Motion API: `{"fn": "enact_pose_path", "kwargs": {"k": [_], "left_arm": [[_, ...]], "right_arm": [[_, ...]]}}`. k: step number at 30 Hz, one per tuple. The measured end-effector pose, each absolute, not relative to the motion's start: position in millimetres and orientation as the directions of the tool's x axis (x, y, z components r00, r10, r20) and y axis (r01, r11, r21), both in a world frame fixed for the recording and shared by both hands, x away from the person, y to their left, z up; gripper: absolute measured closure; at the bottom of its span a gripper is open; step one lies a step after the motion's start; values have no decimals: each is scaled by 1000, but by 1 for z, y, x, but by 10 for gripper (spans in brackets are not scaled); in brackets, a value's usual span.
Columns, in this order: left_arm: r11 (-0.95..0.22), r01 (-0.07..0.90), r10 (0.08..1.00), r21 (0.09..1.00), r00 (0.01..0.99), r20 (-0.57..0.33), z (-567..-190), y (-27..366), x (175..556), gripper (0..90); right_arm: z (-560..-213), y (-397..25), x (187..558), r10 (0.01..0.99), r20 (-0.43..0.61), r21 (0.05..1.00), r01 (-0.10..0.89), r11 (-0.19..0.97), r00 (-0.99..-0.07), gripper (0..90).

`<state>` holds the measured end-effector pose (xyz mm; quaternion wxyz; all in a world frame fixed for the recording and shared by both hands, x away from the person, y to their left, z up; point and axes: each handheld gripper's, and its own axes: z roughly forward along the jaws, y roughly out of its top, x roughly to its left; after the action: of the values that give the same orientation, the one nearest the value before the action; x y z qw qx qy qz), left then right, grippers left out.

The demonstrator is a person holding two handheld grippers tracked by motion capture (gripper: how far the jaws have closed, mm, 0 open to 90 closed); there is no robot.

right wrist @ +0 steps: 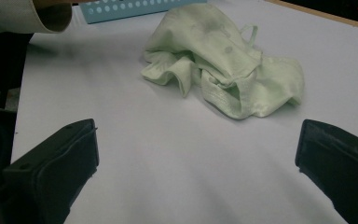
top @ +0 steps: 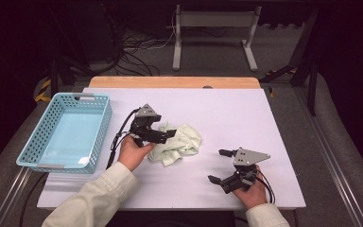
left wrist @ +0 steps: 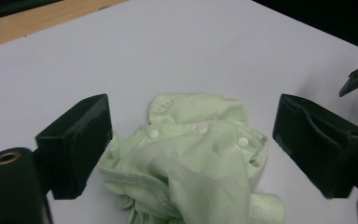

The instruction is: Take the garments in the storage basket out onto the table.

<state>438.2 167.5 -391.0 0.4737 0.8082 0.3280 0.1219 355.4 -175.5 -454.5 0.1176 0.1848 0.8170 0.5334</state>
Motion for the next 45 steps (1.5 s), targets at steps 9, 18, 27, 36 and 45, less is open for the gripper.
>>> {"fn": "enact_pose_path", "kwargs": {"k": [9, 18, 27, 36, 45], "left_arm": [[-341, 378, 627, 861, 773, -91, -381, 171, 426, 40], [-333, 333, 602, 882, 795, -72, -372, 179, 412, 7], [-312, 327, 593, 892, 801, -86, -365, 191, 405, 7], [-306, 311, 568, 900, 818, -90, -363, 208, 396, 6], [-286, 304, 545, 909, 831, -106, -370, 228, 382, 4]], "right_arm": [[-454, -176, 355, 427, 5, 915, 176, 362, -904, 1], [-454, -175, 355, 426, 4, 916, 175, 362, -905, 1], [-454, -175, 355, 425, 4, 915, 174, 363, -905, 1], [-454, -175, 355, 424, 4, 915, 174, 363, -906, 1], [-454, -175, 355, 423, 5, 915, 174, 363, -906, 1]]}}
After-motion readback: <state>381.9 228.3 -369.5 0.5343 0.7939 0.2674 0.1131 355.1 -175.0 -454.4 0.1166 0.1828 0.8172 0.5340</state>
